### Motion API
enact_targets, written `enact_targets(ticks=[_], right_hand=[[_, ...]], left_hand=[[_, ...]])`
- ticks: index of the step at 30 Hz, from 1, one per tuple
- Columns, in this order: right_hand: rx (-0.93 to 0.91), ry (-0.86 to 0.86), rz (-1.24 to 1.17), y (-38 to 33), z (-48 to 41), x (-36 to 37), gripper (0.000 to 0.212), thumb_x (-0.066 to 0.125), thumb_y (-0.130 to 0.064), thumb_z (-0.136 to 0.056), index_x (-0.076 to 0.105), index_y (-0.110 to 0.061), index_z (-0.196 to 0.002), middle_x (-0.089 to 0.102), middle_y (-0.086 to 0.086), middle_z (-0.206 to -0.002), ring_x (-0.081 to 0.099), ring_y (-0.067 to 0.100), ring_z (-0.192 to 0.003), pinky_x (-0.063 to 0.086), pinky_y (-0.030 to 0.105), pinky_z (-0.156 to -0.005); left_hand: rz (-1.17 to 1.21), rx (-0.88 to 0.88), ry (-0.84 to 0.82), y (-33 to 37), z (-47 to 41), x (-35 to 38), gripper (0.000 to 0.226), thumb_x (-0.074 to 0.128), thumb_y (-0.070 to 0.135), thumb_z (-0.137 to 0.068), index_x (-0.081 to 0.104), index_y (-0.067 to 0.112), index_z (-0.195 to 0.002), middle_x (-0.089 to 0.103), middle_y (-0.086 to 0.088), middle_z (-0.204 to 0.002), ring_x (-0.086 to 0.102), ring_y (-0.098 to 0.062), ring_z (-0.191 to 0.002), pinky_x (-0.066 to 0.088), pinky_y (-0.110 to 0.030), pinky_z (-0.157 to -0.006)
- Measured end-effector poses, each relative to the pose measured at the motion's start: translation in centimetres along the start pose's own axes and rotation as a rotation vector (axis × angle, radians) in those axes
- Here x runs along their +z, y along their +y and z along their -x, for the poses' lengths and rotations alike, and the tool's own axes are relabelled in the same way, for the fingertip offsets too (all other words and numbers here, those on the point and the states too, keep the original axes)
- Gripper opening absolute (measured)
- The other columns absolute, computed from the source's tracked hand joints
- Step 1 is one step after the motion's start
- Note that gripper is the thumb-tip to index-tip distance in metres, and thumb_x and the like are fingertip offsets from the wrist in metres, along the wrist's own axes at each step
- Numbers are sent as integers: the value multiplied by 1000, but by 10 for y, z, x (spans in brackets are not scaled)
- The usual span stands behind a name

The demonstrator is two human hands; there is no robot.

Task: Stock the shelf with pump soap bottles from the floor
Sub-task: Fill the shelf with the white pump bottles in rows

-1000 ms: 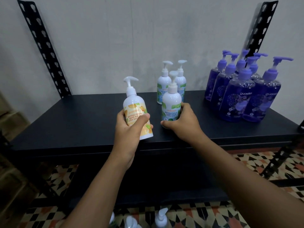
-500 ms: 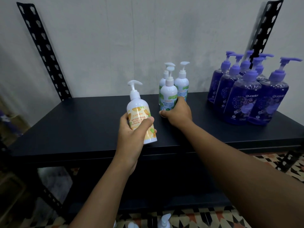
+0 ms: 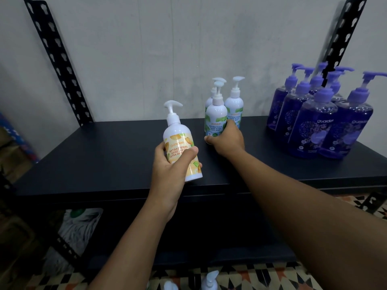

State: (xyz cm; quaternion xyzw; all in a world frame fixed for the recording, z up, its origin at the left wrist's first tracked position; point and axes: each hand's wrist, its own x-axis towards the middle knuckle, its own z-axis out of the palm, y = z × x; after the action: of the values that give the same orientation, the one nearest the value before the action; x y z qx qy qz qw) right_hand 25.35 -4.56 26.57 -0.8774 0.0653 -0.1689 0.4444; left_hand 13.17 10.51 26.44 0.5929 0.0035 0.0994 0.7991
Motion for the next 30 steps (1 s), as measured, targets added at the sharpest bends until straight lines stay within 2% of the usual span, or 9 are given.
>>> enact_targets(ticks=[8, 12, 15, 19, 22, 23, 26, 27, 30], right_hand=[[28, -21, 4, -2, 1, -1, 63, 86, -30, -79, 48, -13, -126, 59, 4, -125, 59, 25, -116, 46, 33, -83], [51, 32, -32, -3, 17, -4, 74, 87, -35, -76, 46, -9, -132, 44, 7, -131, 55, 25, -115, 48, 34, -85], [33, 40, 33, -2, 39, -4, 67, 80, -38, -82, 47, -8, -131, 39, 9, -131, 52, 28, -118, 50, 39, -93], [-149, -111, 194, -6, 62, -5, 48, 69, -43, -90, 58, -15, -128, 42, 5, -133, 40, 23, -127, 40, 36, -101], [-238, -242, 299, -8, 66, -3, 49, 61, -54, -92, 60, -23, -129, 47, -1, -135, 43, 21, -128, 41, 39, -106], [-248, -274, 353, -8, 66, -2, 50, 57, -58, -92, 60, -25, -130, 48, -3, -137, 45, 22, -129, 40, 41, -107], [-287, -337, 483, -10, 68, 1, 52, 46, -61, -96, 60, -26, -133, 46, -4, -148, 45, 24, -134, 35, 42, -110], [-297, -351, 508, -11, 69, 1, 53, 43, -59, -98, 59, -26, -135, 45, -3, -151, 44, 23, -136, 33, 42, -112], [-313, -365, 555, -16, 71, 0, 54, 38, -56, -101, 54, -24, -142, 43, -1, -155, 39, 20, -142, 28, 41, -116]], left_hand=[[15, -14, 2, -1, -2, -2, 41, 78, 19, -86, 55, 29, -119, 74, 8, -87, 76, -31, -84, 61, -40, -71], [22, -22, 1, -1, 0, -2, 41, 78, 19, -86, 54, 27, -120, 74, 7, -88, 76, -31, -84, 61, -40, -71], [40, -39, 6, 3, 1, -4, 42, 76, 19, -87, 54, 24, -122, 73, 2, -95, 76, -32, -85, 60, -39, -70], [45, -52, 4, 11, 2, -14, 49, 74, 16, -87, 50, 21, -130, 71, -7, -108, 76, -36, -93, 61, -43, -75], [-102, 32, 25, 21, 1, -26, 71, 80, 29, -68, 48, 29, -131, 72, -6, -113, 76, -29, -94, 61, -49, -86], [-171, 73, 33, 23, 0, -30, 73, 82, 30, -67, 47, 32, -131, 71, -3, -113, 75, -23, -95, 62, -46, -86], [-340, 177, 27, 29, -3, -45, 67, 83, 18, -82, 41, 35, -132, 65, 7, -116, 69, -2, -92, 58, -17, -73], [-392, 197, 17, 30, -6, -49, 67, 81, 17, -83, 40, 35, -133, 63, 10, -117, 67, 1, -92, 56, -14, -74], [-517, 219, -18, 31, -17, -57, 67, 83, 22, -83, 38, 34, -130, 62, 15, -119, 66, 4, -99, 55, -20, -87]])
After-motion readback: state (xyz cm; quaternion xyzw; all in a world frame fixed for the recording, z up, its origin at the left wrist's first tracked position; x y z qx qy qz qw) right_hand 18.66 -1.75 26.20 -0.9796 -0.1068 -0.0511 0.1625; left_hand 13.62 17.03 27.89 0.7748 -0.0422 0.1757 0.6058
